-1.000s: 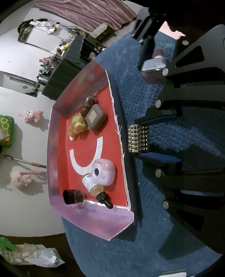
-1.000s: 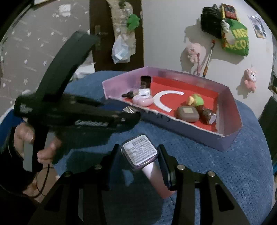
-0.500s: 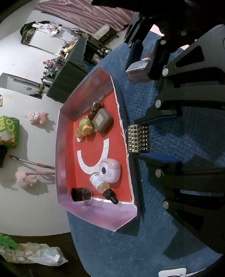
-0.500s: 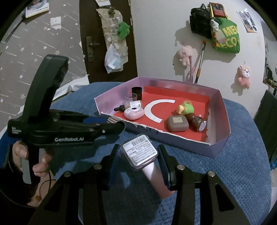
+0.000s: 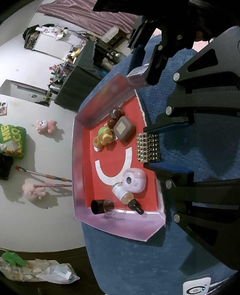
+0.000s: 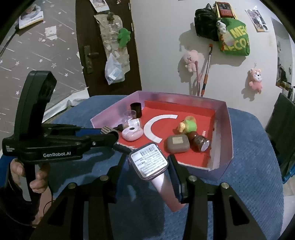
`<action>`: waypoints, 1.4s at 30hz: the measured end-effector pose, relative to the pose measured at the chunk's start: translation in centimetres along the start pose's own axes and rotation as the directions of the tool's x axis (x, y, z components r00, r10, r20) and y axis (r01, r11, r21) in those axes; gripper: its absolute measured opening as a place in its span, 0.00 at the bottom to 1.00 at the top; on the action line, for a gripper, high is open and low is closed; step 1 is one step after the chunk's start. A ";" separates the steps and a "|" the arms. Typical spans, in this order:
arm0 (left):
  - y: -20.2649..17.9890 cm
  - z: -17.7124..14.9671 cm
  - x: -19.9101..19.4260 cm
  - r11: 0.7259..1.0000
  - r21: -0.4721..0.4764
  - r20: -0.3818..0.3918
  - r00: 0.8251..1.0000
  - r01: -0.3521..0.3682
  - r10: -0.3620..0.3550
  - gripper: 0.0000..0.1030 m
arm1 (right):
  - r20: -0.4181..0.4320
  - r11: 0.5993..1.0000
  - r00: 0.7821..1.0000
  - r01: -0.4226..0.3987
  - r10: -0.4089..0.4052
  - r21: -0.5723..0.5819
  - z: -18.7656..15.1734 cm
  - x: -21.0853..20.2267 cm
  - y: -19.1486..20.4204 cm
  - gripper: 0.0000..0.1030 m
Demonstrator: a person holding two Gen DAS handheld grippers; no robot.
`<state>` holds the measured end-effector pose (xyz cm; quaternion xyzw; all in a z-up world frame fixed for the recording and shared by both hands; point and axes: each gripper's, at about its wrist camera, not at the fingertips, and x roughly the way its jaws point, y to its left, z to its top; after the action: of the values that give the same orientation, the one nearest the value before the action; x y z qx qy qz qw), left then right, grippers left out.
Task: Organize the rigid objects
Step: 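Carry the studded cylinder into the box with the left tool while the right tool carries the pink-handled item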
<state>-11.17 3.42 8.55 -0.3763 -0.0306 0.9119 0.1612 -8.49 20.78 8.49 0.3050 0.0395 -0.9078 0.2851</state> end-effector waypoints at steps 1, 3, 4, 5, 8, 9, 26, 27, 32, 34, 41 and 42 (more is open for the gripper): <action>-0.1 0.2 0.0 1.000 0.001 0.000 1.000 0.000 0.000 0.28 | 0.000 1.000 1.000 0.005 -0.005 -0.003 0.2 0.1 -0.1 0.44; -0.1 0.6 0.2 1.000 0.006 0.001 1.000 -0.001 0.001 0.28 | -0.003 1.000 1.000 0.010 -0.010 -0.007 0.5 0.3 -0.3 0.44; -0.2 0.9 0.4 1.000 0.008 0.001 1.000 -0.002 0.002 0.28 | -0.005 1.000 1.000 0.013 -0.014 -0.008 0.7 0.4 -0.5 0.44; -0.2 1.1 0.5 1.000 0.010 0.001 1.000 -0.002 0.002 0.28 | -0.007 1.000 1.000 0.019 -0.019 -0.012 1.0 0.5 -0.6 0.44; -0.3 1.7 1.0 1.000 0.013 -0.006 1.000 0.002 -0.002 0.28 | -0.013 0.999 0.999 0.033 -0.034 -0.021 1.5 1.0 -0.9 0.44; -0.2 2.0 1.4 1.000 0.012 -0.012 1.000 0.004 -0.004 0.28 | -0.017 0.999 0.999 0.037 -0.037 -0.023 1.8 1.2 -1.1 0.44; 1.7 2.8 8.7 0.999 -0.028 -0.237 0.971 0.034 -0.040 0.28 | -0.292 0.993 0.951 -0.085 0.106 0.083 3.7 9.2 -5.4 0.44; 2.0 2.7 9.2 0.999 -0.033 -0.256 0.966 0.030 -0.038 0.28 | -0.306 0.991 0.944 -0.097 0.121 0.091 3.7 9.6 -5.4 0.44; 2.5 2.6 9.8 0.998 -0.046 -0.275 0.961 0.031 -0.043 0.28 | -0.364 0.981 0.913 -0.147 0.183 0.125 3.9 11.3 -5.2 0.44; 2.7 2.7 10.0 0.999 -0.045 -0.271 0.962 0.020 -0.031 0.28 | -0.382 0.977 0.901 -0.161 0.204 0.140 3.9 11.9 -5.1 0.43; 3.4 2.8 10.0 0.999 -0.029 -0.240 0.970 -0.031 0.023 0.28 | -0.388 0.989 0.911 -0.118 0.142 0.085 3.9 12.6 -4.6 0.39; 3.3 2.8 10.0 0.999 -0.022 -0.237 0.971 -0.043 0.037 0.28 | -0.386 0.993 0.915 -0.101 0.116 0.057 3.9 12.6 -4.2 0.38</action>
<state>-20.66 3.69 3.15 -0.4848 -0.0161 0.8632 0.1401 -20.99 17.12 3.94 0.4860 0.0619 -0.8125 0.3159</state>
